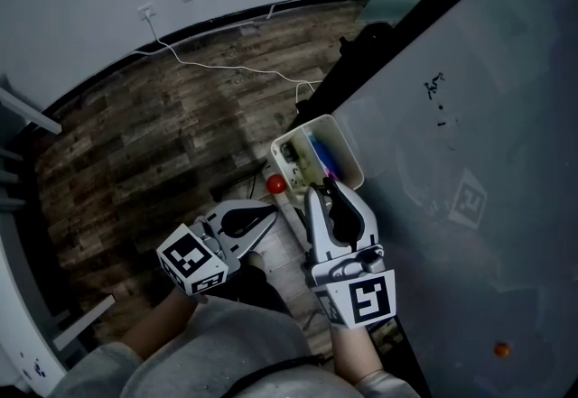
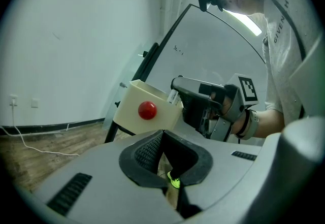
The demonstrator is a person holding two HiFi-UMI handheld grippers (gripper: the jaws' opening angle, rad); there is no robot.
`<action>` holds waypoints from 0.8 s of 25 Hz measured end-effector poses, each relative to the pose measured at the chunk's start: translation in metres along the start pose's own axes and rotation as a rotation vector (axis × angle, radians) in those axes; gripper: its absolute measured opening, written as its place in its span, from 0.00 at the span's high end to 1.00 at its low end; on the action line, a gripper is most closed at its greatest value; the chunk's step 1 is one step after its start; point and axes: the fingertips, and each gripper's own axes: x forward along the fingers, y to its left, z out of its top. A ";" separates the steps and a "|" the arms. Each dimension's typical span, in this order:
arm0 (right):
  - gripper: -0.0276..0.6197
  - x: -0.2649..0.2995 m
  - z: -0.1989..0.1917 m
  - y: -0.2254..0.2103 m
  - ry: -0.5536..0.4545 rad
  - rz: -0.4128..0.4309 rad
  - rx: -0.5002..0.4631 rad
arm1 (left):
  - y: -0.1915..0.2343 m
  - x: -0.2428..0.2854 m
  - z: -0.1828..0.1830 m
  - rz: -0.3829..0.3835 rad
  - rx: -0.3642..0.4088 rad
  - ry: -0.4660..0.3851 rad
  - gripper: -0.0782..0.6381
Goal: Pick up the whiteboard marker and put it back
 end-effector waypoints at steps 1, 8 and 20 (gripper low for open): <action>0.82 0.000 0.000 0.000 -0.006 -0.003 0.000 | 0.000 -0.001 -0.001 0.001 -0.002 0.001 0.87; 0.82 0.000 0.001 -0.003 -0.026 -0.048 -0.017 | -0.001 -0.004 -0.006 0.006 -0.013 0.000 0.87; 0.82 -0.013 -0.004 0.009 -0.020 -0.069 -0.114 | -0.005 -0.006 -0.005 0.009 -0.012 -0.013 0.87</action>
